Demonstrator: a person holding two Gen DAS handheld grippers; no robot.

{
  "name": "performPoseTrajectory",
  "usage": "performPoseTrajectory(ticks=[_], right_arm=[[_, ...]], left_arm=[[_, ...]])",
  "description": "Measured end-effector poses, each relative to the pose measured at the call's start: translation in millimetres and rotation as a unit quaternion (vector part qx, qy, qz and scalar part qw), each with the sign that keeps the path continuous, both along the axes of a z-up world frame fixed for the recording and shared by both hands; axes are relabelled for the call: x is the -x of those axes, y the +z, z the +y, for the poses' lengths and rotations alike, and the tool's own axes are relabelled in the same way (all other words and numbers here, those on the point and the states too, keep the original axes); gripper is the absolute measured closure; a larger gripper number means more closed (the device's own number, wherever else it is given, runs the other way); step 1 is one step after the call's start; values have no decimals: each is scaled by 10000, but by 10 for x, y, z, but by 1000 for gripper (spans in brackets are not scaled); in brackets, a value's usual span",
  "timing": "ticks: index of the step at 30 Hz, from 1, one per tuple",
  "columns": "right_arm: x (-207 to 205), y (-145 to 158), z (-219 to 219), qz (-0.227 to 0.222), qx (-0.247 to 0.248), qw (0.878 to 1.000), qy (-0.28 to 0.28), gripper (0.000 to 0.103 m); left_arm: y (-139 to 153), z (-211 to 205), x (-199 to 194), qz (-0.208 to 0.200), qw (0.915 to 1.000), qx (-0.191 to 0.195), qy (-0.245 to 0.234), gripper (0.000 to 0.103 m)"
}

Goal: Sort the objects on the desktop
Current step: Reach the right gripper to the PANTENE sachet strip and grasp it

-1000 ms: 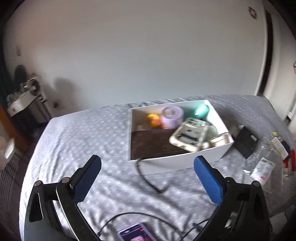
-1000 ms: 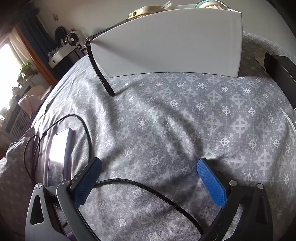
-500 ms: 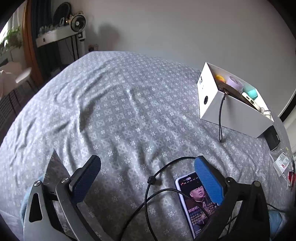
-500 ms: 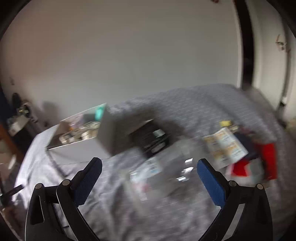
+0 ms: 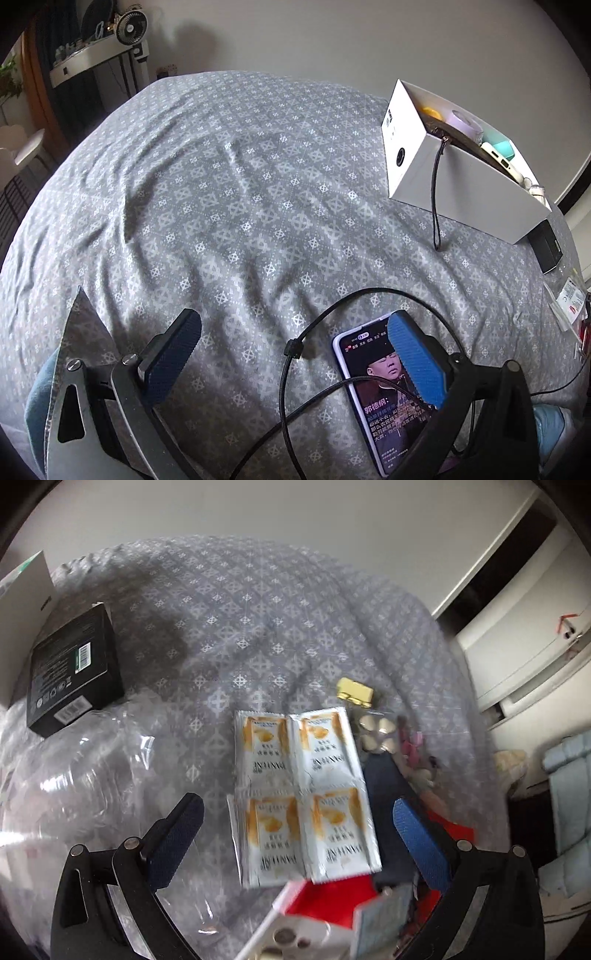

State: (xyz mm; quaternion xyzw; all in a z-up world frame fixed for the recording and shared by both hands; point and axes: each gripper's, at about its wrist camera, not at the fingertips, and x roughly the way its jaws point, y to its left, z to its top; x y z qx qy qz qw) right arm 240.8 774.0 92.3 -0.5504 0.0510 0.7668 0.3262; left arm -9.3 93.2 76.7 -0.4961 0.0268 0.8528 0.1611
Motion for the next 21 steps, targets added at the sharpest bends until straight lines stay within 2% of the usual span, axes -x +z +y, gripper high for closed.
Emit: performPoseTrajectory(ticks=[4, 6, 8, 11, 13, 19, 20, 21], right_arm=[[144, -156, 188, -255, 124, 9995, 151, 0], [174, -243, 301, -267, 610, 9976, 175, 0], [195, -291, 347, -228, 819, 9961, 237, 0], [210, -490, 471, -561, 845, 9948, -44, 0], [199, -512, 498, -396, 851, 9955, -141, 0], [118, -345, 312, -51, 509, 9986, -105, 32], [81, -289, 308, 77, 529, 9984, -172, 43], [27, -209, 309, 284, 544, 9977, -279, 63]], left_arm=[[-81, 60, 1, -108, 9999, 117, -27, 1], [-125, 95, -4, -186, 9997, 167, -60, 1], [-151, 126, -12, -216, 9995, 225, -96, 1], [-188, 166, -14, -282, 9991, 292, -99, 1], [-188, 174, -23, -303, 9991, 289, -101, 1], [-160, 141, -20, -263, 9993, 246, -58, 1], [-159, 127, -18, -260, 9994, 228, -38, 1], [-159, 114, -17, -258, 9994, 217, -20, 1]])
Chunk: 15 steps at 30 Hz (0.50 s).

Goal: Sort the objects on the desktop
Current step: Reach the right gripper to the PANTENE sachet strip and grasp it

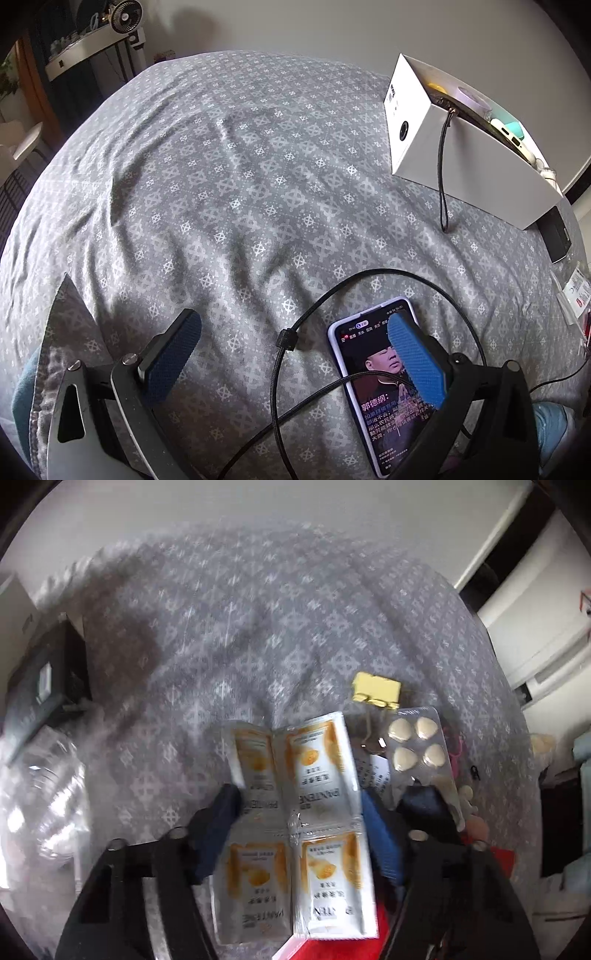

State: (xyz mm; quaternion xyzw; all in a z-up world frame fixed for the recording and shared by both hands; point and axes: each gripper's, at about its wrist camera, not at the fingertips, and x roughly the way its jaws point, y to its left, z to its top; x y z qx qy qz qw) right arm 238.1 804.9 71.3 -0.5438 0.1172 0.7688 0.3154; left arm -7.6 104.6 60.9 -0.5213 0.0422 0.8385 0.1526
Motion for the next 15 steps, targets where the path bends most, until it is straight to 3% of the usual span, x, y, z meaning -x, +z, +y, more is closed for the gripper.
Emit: performPoseTrajectory(ticks=[1, 2, 6, 9, 11, 13, 15], right_arm=[[-44, 85, 2, 185, -20, 9998, -89, 78], [-110, 156, -5, 321, -74, 9993, -160, 102], [-167, 198, -52, 183, -70, 9997, -177, 102], [-174, 205, -2, 359, 40, 9987, -347, 102], [-168, 167, 64, 434, 152, 9978, -476, 96], [-125, 58, 171, 325, 268, 9976, -540, 81], [-138, -8, 233, 477, 618, 9952, -582, 51]], left_arm=[[0, -13, 5, 0, 10000, -11, 14, 1], [2, -29, 5, 3, 10000, -34, 26, 1], [3, -107, 20, -20, 9998, -146, 108, 1], [24, -164, 15, -11, 9997, -169, 165, 1], [40, -205, 14, 13, 9996, -192, 218, 1], [34, -235, 28, -16, 9994, -223, 278, 1], [18, -246, 39, -59, 9992, -242, 308, 1]])
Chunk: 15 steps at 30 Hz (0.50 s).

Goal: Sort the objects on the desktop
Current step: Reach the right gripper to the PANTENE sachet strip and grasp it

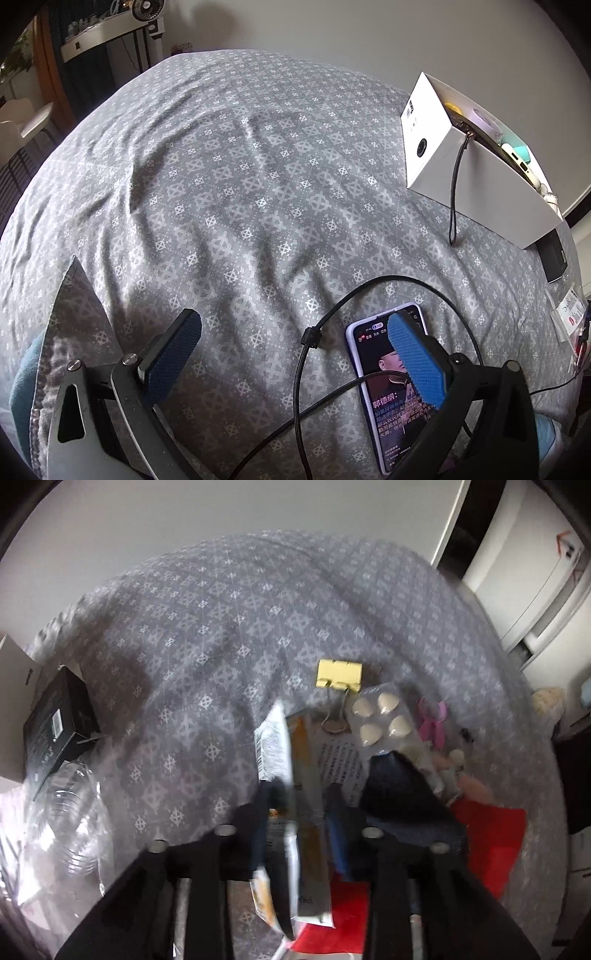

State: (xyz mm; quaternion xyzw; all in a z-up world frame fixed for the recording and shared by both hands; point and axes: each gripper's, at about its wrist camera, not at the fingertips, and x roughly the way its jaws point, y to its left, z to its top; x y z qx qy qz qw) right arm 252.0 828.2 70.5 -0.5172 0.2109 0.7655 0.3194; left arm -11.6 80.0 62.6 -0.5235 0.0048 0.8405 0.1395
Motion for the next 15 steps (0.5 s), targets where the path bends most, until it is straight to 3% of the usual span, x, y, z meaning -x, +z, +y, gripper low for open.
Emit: performPoseTrajectory(ticks=[2, 5, 9, 10, 13, 14, 15], right_arm=[[-25, -76, 31, 168, 301, 9994, -43, 32], [71, -154, -71, -30, -29, 9996, 273, 23], [263, -267, -278, -530, -666, 9940, 693, 23], [287, -277, -321, -595, -793, 9926, 707, 25], [233, -191, -344, -391, -809, 9947, 501, 43], [185, -151, -329, -302, -812, 9954, 400, 60], [123, -105, -291, -211, -765, 9965, 279, 69]], left_arm=[[-17, 18, -8, -15, 10000, 49, -16, 1], [-45, 70, -24, -19, 9998, 186, -83, 1], [-80, 133, -35, -48, 9993, 335, -173, 1], [-82, 144, -40, -44, 9991, 366, -194, 1], [-65, 158, -52, 6, 9988, 427, -232, 1], [-60, 153, -51, 11, 9989, 417, -229, 1], [-59, 144, -47, 2, 9990, 392, -215, 1]])
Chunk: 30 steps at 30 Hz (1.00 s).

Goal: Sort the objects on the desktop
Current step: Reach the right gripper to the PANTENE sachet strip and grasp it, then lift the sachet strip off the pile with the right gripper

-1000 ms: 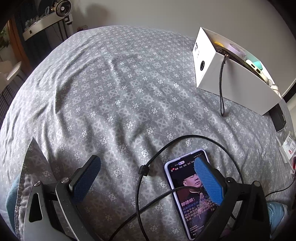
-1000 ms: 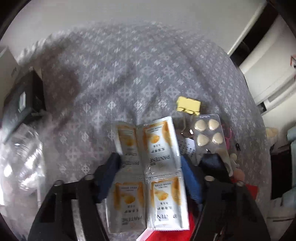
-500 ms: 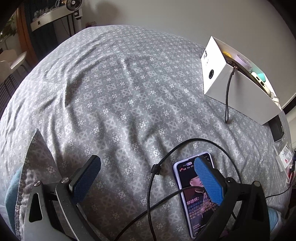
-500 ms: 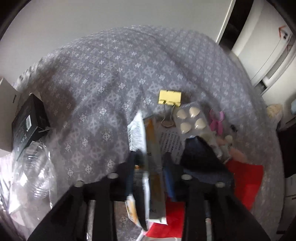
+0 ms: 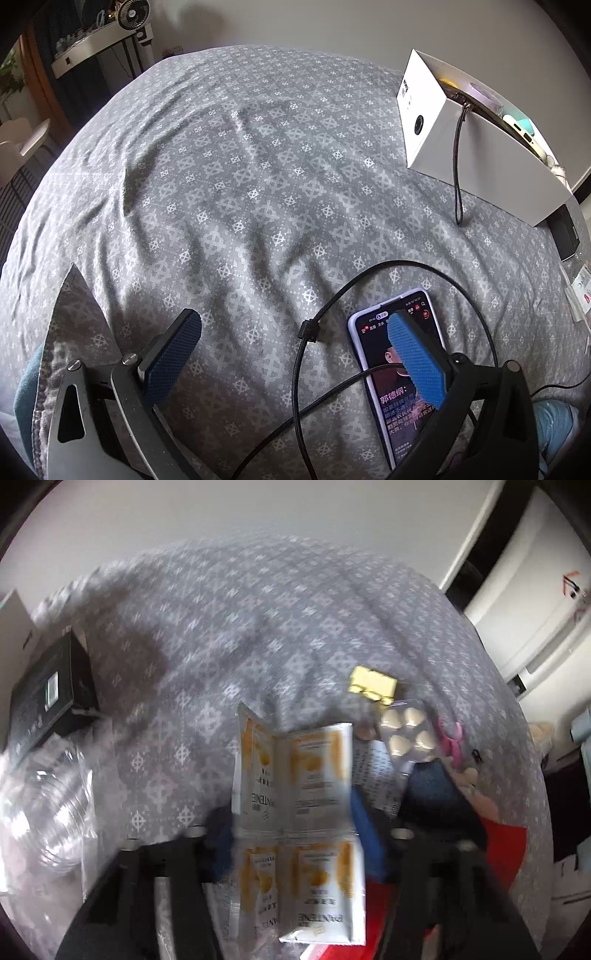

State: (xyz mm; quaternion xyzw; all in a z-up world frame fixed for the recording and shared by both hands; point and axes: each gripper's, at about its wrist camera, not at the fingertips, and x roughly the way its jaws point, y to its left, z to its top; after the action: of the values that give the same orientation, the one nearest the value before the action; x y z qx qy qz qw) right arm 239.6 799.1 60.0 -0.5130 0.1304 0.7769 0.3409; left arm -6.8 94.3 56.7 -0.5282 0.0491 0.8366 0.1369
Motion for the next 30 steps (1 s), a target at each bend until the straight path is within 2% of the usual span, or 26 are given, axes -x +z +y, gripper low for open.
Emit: performPoseTrajectory(ticks=[3, 7, 9, 12, 14, 17, 19, 21, 25, 26, 27, 30], right_arm=[[-159, 10, 140, 320, 587, 9974, -281, 70], [-266, -26, 195, 683, 989, 9925, -214, 66], [-258, -66, 182, 673, 952, 9931, -95, 63], [-90, -93, 130, 400, 656, 9970, 110, 56], [4, -102, 55, 204, 456, 9986, 150, 56], [88, -104, -113, 14, 138, 9996, 243, 68], [53, -71, -194, 39, 9, 9997, 261, 74], [-46, 4, -199, 290, 67, 9995, 120, 81], [-247, 251, -240, 844, 161, 9963, -35, 85], [-288, 320, -255, 957, 172, 9952, -50, 89], [-338, 411, -285, 1093, 181, 9938, -56, 99], [-416, 696, -398, 1414, 94, 9899, 13, 103]], left_arm=[[-23, -32, 13, -65, 9999, -66, 57, 1], [0, -45, 1, -26, 9999, -74, 86, 1], [4, -43, 1, -7, 9999, -74, 95, 1], [-5, -27, -7, -8, 10000, -39, 75, 1], [2, -21, -13, 6, 10000, -9, 59, 1], [22, -38, -13, 43, 10000, -27, 63, 1], [21, -64, 0, 32, 9999, -75, 101, 1], [11, -98, 17, -1, 9998, -142, 143, 1], [9, -156, 32, -15, 9995, -261, 192, 1], [14, -165, 36, -11, 9994, -291, 204, 1], [17, -180, 37, -7, 9992, -329, 217, 1], [30, -228, 47, 0, 9986, -454, 258, 1]])
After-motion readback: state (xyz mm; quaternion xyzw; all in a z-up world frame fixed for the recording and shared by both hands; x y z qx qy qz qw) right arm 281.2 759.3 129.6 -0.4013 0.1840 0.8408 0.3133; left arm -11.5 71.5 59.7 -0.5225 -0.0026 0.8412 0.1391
